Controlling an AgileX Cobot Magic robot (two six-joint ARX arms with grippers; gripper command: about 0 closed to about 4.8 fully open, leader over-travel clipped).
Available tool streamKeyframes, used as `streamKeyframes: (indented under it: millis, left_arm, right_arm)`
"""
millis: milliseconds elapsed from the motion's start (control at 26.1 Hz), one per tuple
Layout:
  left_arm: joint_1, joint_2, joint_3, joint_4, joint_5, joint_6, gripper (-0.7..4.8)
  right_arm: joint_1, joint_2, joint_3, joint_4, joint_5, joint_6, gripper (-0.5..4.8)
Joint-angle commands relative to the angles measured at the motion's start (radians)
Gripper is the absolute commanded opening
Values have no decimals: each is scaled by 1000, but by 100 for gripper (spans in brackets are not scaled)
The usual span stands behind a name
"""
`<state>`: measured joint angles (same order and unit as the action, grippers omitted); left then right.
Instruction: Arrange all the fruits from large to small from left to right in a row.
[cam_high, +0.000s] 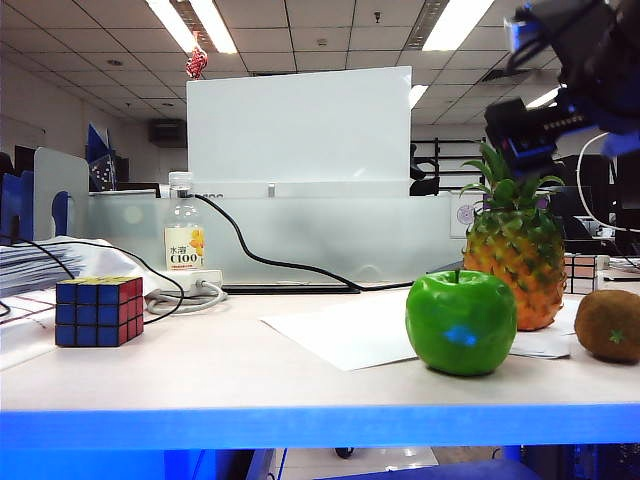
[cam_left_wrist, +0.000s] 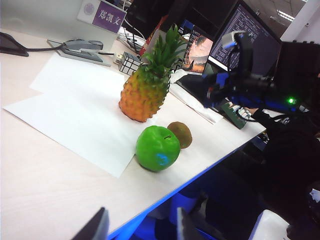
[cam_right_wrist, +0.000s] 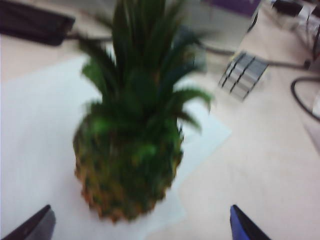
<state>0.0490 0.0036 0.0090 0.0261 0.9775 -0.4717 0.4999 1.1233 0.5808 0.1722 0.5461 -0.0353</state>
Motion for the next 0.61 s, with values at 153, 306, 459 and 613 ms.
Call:
streamKeyframes:
  millis: [153, 306, 459, 613]
  left_arm:
    - [1, -2, 2, 13, 3, 4, 184]
    - [1, -2, 2, 13, 3, 4, 184]
    - [1, -2, 2, 13, 3, 8, 184]
    - [1, -2, 2, 13, 3, 11, 184]
  right_arm:
    - [-44, 10, 17, 203, -32, -99, 479]
    - [-121, 45, 56, 218, -102, -103, 479]
    - [-186, 107, 96, 218, -187, -103, 479]
    - [-196, 158, 133, 214, -237, -103, 479]
